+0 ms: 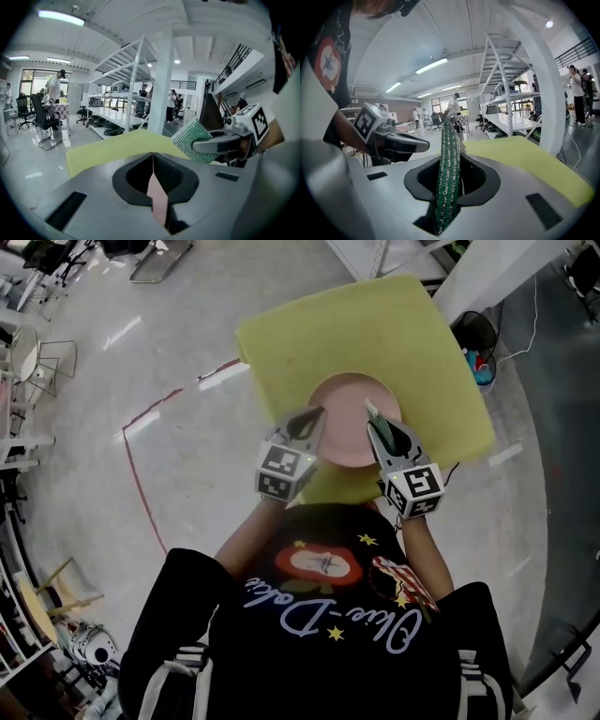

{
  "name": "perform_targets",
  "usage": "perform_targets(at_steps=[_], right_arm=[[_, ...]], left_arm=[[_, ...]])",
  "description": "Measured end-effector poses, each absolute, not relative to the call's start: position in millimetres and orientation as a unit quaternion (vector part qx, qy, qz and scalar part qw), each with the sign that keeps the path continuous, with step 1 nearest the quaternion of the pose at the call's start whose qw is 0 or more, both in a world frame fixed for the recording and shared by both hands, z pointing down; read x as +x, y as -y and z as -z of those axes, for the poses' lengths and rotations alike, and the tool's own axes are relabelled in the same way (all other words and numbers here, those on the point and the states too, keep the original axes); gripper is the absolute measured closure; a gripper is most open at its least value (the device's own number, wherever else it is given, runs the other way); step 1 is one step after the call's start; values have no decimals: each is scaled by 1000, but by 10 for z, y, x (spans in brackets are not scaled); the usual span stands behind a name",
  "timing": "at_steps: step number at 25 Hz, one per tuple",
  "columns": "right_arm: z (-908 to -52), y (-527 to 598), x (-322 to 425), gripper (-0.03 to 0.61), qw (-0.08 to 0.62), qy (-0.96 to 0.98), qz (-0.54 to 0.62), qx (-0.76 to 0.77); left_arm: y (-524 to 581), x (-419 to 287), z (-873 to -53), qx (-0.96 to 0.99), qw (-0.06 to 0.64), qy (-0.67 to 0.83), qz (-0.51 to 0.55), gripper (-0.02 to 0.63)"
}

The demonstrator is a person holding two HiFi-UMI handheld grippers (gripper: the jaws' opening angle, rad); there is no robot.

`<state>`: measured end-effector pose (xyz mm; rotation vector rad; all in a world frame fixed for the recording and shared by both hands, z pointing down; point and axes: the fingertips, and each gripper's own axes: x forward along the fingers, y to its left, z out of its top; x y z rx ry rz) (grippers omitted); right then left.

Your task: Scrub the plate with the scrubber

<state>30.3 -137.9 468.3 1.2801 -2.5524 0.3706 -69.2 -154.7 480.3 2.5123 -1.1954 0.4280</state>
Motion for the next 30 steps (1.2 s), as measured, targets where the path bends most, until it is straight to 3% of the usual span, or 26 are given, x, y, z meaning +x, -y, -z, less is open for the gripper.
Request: perform_targets(at_steps=[30], right_arm=[[-4601,1230,212,514,126,879,-128,441]], left_arm=[[1346,-691,-4763,884,169,413,-143,607]])
